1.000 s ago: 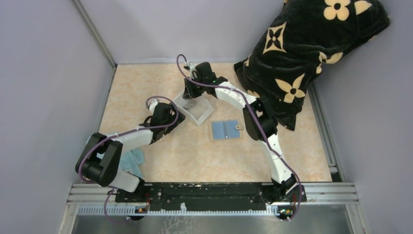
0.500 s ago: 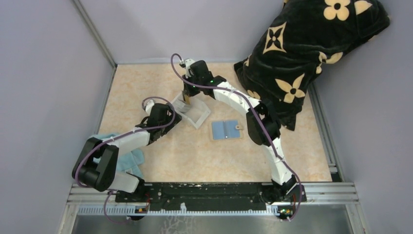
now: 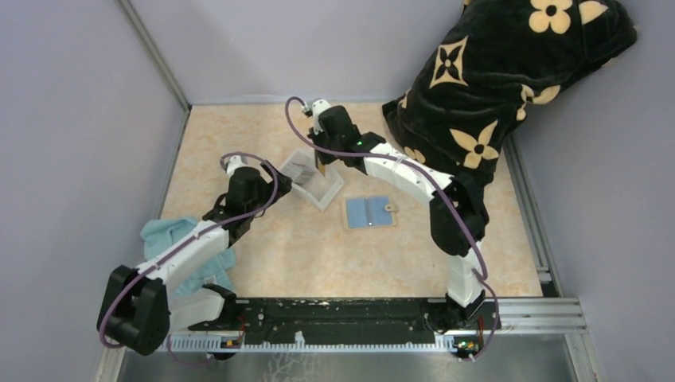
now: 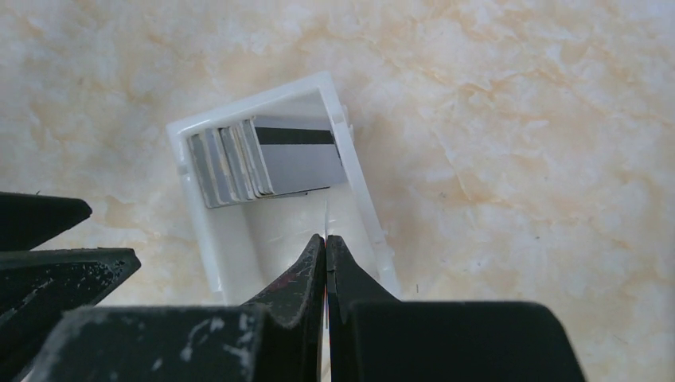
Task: Put the credit cards into the card holder
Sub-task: Pick up the credit card from the storage box.
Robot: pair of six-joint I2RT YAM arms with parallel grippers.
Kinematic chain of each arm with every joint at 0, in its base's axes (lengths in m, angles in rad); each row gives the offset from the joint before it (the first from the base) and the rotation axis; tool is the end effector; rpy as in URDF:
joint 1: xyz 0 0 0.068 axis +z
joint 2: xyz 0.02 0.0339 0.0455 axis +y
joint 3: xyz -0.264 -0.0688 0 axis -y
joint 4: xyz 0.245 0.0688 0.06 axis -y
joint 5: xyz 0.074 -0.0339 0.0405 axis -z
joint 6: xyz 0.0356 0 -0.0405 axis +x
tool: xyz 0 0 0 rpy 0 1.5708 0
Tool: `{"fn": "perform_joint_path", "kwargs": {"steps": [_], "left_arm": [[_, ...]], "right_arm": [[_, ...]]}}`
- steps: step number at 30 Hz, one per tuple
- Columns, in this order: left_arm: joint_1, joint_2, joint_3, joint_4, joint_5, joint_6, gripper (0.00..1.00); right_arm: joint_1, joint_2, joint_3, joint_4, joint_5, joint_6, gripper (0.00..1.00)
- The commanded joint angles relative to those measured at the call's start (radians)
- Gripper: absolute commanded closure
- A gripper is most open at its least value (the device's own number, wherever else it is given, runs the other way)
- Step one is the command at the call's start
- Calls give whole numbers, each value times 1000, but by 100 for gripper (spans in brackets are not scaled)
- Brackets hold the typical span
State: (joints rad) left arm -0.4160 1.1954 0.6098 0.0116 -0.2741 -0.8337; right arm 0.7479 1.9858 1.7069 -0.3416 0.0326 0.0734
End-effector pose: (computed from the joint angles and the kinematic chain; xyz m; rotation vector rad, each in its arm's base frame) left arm 0.2339 -0.0928 0.2149 -0.6029 2.0672 -0.4434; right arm 0.3436 0.3172 0.2816 -0.7181 2.1042 0.4234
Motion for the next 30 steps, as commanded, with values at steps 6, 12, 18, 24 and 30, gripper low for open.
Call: {"fn": "perform_joint_path", "kwargs": {"steps": [6, 12, 18, 24, 30], "left_arm": [[5, -207, -85, 241, 377, 251, 12], [4, -250, -125, 338, 616, 275, 17], [0, -225, -130, 464, 853, 258, 22], [-25, -198, -119, 497, 980, 255, 27], [-36, -182, -130, 480, 1032, 277, 31]], "right_arm": [[8, -359, -171, -16, -152, 27, 100], [8, -585, -364, -30, -300, 74, 100], [8, -707, -518, -5, -411, 114, 100], [6, -735, -593, 39, -449, 141, 100], [-28, -728, -616, 85, -514, 178, 100]]}}
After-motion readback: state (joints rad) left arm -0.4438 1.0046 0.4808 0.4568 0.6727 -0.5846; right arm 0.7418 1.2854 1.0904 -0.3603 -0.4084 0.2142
